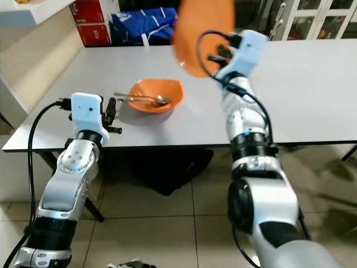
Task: Setting the table
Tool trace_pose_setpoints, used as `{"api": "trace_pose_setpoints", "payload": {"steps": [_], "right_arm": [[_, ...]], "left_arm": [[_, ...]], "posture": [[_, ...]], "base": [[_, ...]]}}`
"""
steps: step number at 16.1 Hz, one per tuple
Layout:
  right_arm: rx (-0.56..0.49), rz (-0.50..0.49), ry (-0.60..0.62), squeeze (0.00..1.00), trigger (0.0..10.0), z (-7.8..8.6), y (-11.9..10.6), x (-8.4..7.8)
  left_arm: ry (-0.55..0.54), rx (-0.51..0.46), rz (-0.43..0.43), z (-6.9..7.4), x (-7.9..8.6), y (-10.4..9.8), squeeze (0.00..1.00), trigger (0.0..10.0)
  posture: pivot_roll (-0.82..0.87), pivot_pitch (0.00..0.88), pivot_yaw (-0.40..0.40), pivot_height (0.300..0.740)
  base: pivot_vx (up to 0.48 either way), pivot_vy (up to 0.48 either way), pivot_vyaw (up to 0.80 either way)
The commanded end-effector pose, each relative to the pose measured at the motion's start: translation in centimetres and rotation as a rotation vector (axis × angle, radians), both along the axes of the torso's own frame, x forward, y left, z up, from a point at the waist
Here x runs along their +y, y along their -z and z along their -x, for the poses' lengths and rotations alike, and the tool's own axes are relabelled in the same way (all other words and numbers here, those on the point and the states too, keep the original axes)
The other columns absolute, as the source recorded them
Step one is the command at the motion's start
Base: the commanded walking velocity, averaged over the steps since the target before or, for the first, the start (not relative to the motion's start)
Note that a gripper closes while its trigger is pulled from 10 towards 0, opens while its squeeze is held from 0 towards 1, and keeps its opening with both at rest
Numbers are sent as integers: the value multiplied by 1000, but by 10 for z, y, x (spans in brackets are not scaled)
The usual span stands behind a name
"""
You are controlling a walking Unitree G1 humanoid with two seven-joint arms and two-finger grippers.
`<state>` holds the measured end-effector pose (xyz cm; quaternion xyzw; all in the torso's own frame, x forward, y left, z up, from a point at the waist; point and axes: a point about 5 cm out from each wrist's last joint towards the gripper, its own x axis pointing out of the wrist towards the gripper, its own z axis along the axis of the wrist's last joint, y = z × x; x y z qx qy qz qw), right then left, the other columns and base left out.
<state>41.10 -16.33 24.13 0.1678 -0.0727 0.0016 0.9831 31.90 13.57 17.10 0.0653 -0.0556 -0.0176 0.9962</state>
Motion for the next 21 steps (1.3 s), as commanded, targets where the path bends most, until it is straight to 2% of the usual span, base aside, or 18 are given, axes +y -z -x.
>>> {"api": "trace_pose_setpoints", "payload": {"steps": [1,2,6,10,14,17,21], "right_arm": [[-45,-50,53,0,10000,-2,-13,-10],[-3,-111,101,0,10000,-2,-4,-22],[100,-206,176,0,10000,-2,20,-38],[251,-338,169,0,10000,3,60,-29],[338,-367,150,0,10000,9,86,-16],[363,-365,161,0,10000,12,96,-16],[391,-271,178,0,10000,18,109,-15]], "left_arm": [[-2,-3,-12,2,1,-1,0,10000],[-3,2,-12,2,2,-1,0,10000],[-1,6,-11,4,2,-1,0,10000],[1,9,-16,5,4,-2,0,10000],[-2,12,-22,8,6,-3,0,10000],[-5,15,-27,9,8,-3,0,10000],[-5,19,-30,10,10,-4,0,10000]], "posture": [[-112,0,99,740],[-111,0,99,740],[-108,0,103,740],[-93,1,108,740],[-78,11,113,740],[-75,16,115,740],[-73,25,121,740]], "base": [[0,0,0],[0,0,0],[0,0,0],[0,0,0],[0,0,0],[0,0,0],[0,0,0]]}}
